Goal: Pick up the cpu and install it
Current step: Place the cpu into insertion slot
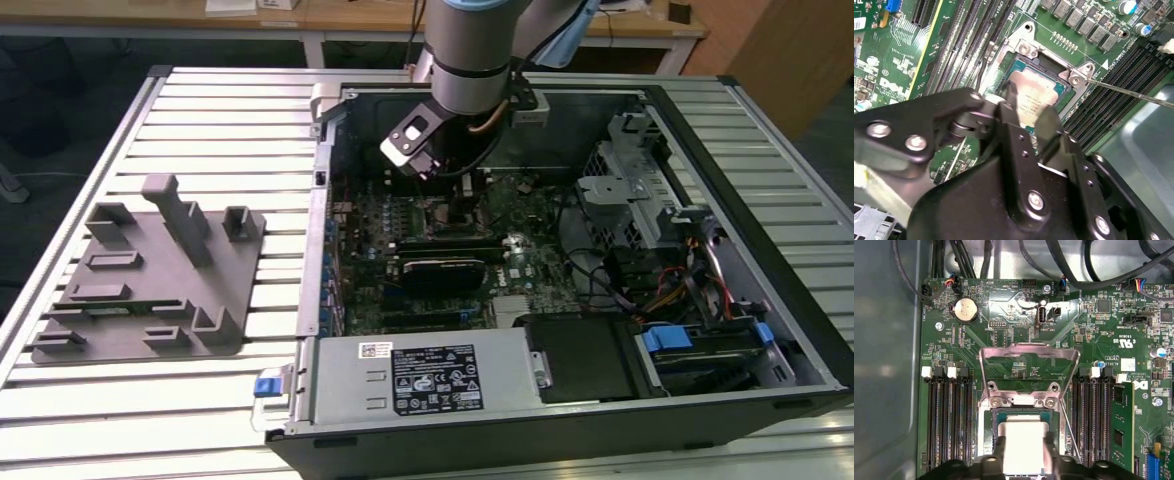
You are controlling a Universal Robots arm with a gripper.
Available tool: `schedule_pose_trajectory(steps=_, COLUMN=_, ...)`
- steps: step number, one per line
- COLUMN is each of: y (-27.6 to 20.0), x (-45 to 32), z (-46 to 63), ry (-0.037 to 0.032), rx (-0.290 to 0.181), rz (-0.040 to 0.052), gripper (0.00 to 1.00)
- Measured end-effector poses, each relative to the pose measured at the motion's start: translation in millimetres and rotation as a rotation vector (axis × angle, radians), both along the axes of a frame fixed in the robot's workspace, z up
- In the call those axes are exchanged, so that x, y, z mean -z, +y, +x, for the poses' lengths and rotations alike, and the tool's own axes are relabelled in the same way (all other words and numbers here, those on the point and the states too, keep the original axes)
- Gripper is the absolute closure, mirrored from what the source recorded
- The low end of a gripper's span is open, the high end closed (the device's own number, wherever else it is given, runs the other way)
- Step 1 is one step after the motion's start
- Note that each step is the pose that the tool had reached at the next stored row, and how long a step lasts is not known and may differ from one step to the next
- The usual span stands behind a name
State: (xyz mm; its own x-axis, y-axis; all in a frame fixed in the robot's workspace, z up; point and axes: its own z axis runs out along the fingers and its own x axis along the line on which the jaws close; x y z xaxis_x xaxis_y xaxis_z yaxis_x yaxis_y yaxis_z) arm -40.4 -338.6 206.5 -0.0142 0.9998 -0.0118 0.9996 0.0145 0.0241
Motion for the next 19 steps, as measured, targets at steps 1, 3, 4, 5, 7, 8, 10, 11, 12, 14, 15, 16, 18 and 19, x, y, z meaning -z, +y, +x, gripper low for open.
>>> schedule_pose_trajectory(steps=1, y=0.0, x=0.0, z=-0.1, ry=0.0, rx=0.0, rz=0.0, gripper=0.53)
schedule_pose_trajectory(steps=3, y=0.0, x=0.0, z=-0.3, ry=0.0, rx=0.0, rz=0.0, gripper=0.53)
schedule_pose_trajectory(steps=4, y=0.0, x=0.0, z=-0.4, ry=0.0, rx=0.0, rz=0.0, gripper=0.47)
schedule_pose_trajectory(steps=5, y=0.0, x=0.1, z=-0.5, ry=-0.0001, rx=0.0, rz=0.0001, gripper=0.47)
schedule_pose_trajectory(steps=7, y=0.0, x=1.1, z=-0.5, ry=-0.0001, rx=0.0, rz=0.0002, gripper=0.47)
schedule_pose_trajectory(steps=8, y=0.0, x=1.9, z=-0.5, ry=0.0, rx=0.0, rz=0.0, gripper=0.47)
schedule_pose_trajectory(steps=10, y=0.0, x=3.3, z=-0.5, ry=0.0, rx=0.0, rz=0.0, gripper=0.47)
schedule_pose_trajectory(steps=11, y=0.0, x=3.8, z=-0.5, ry=0.0, rx=0.0, rz=0.0, gripper=0.47)
schedule_pose_trajectory(steps=12, y=0.0, x=4.2, z=-0.5, ry=0.0, rx=0.0, rz=0.0001, gripper=0.47)
schedule_pose_trajectory(steps=14, y=0.0, x=5.0, z=-0.5, ry=0.0, rx=0.0, rz=0.0, gripper=0.47)
schedule_pose_trajectory(steps=15, y=0.0, x=5.4, z=-0.5, ry=0.0, rx=0.0, rz=0.0, gripper=0.47)
schedule_pose_trajectory(steps=16, y=0.0, x=5.6, z=-0.5, ry=0.0, rx=0.0, rz=-0.0001, gripper=0.47)
schedule_pose_trajectory(steps=18, y=0.0, x=6.3, z=-0.5, ry=0.0, rx=0.0, rz=0.0, gripper=0.47)
schedule_pose_trajectory(steps=19, y=0.0, x=6.7, z=-0.5, ry=0.0, rx=0.0, rz=0.0001, gripper=0.47)
